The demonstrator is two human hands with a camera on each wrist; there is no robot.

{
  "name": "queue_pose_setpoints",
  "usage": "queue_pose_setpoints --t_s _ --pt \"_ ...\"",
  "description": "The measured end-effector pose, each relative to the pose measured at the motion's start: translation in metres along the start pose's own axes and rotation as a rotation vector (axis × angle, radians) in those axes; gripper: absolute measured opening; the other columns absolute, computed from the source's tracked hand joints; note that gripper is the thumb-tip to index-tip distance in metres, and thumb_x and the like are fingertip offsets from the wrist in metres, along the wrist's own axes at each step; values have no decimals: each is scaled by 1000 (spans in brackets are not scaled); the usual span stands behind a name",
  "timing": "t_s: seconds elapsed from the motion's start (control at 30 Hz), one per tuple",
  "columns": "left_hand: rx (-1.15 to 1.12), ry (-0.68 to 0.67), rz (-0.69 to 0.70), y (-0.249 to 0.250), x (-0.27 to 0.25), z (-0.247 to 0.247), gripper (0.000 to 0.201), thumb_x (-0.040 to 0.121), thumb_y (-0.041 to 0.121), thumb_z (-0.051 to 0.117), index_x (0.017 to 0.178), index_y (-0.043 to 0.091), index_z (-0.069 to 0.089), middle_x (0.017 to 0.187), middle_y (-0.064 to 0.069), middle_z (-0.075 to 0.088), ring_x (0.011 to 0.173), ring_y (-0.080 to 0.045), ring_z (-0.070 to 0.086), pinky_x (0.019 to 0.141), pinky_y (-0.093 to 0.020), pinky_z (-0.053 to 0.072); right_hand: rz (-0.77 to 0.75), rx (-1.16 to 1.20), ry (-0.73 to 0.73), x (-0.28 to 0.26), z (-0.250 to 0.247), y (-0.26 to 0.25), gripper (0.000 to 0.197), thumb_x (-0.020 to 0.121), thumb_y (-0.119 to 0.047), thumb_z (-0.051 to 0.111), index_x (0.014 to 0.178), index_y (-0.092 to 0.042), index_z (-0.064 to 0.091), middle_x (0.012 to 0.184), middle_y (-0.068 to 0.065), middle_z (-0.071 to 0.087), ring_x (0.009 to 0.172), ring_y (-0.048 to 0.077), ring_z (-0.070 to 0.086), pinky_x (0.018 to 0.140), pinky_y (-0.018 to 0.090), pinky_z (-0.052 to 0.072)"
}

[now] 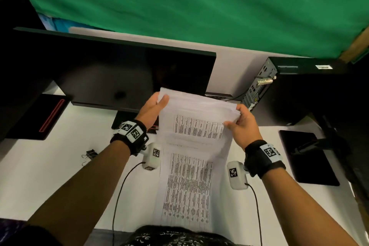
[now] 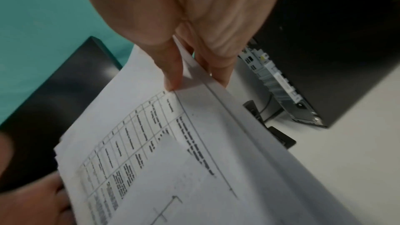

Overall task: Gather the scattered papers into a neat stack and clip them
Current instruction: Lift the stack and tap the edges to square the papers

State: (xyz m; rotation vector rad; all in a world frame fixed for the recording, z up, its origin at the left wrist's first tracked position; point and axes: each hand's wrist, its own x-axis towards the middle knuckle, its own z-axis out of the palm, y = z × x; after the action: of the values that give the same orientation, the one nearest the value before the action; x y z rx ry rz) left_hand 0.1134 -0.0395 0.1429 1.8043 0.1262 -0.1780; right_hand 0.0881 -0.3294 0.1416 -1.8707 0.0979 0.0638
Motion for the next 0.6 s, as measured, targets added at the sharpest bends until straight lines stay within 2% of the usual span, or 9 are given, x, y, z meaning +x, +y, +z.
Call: queue_pose_setpoints --t_s 0.03,0.1,0.13,0.2,0.27,0.37,0.43,0.53,0.6 --pt "-35 -86 -20 -15 -3 -4 31 89 47 58 115 30 56 102 8 68 93 -17 65 87 -38 50 26 -2 5 0 -2 5 44 86 8 65 104 -32 60 119 2 69 113 24 65 95 53 55" --pt "-175 -220 -82 -47 -7 -8 69 65 39 83 124 24 52 105 4 71 96 -18 67 86 -37 53 60 -6 12 -2 -4 13 43 86 8 66 105 -30 59 118 2 68 113 24 64 95 53 55" --pt "-205 -280 -109 -59 -9 -8 83 56 29 88 129 21 49 110 1 70 101 -17 67 87 -37 52 75 -4 6 -4 -3 16 43 86 9 65 106 -29 59 118 2 68 113 24 64 95 53 55" --pt "-84 -356 -112 -74 -11 -3 80 60 5 82 131 21 50 121 0 67 112 -17 62 95 -45 50 104 7 -5 -4 -1 21 44 86 10 64 107 -29 58 118 3 68 112 25 64 96 52 55" --pt "64 -359 -125 -83 -6 1 69 66 -8 74 124 27 57 119 4 67 114 -14 60 99 -51 47 132 28 -20 -4 -1 22 46 87 12 63 107 -29 59 117 2 68 111 23 65 96 50 55" --pt "205 -329 -179 -91 7 -6 67 66 -1 76 121 35 61 126 11 62 124 -11 52 106 -55 38 157 70 -15 1 -3 25 48 87 13 61 106 -30 59 114 1 70 109 23 66 94 47 56" --pt "219 -412 -219 -100 12 -12 75 61 3 77 125 36 58 132 10 59 130 -14 47 108 -56 35 194 96 -12 3 -2 28 49 86 15 61 107 -29 59 111 0 70 105 22 67 91 46 57" --pt "163 -552 -305 -109 7 -12 87 59 -4 74 133 36 51 132 6 59 128 -18 49 106 -52 39 274 99 28 6 8 43 46 86 11 65 118 -21 57 113 4 70 106 26 67 90 45 58" --pt "203 -556 -340 -116 1 -9 92 64 -11 72 139 33 43 138 3 53 129 -18 44 105 -48 41 297 77 48 6 15 55 41 86 3 69 121 -15 57 115 6 69 106 26 66 92 41 56"
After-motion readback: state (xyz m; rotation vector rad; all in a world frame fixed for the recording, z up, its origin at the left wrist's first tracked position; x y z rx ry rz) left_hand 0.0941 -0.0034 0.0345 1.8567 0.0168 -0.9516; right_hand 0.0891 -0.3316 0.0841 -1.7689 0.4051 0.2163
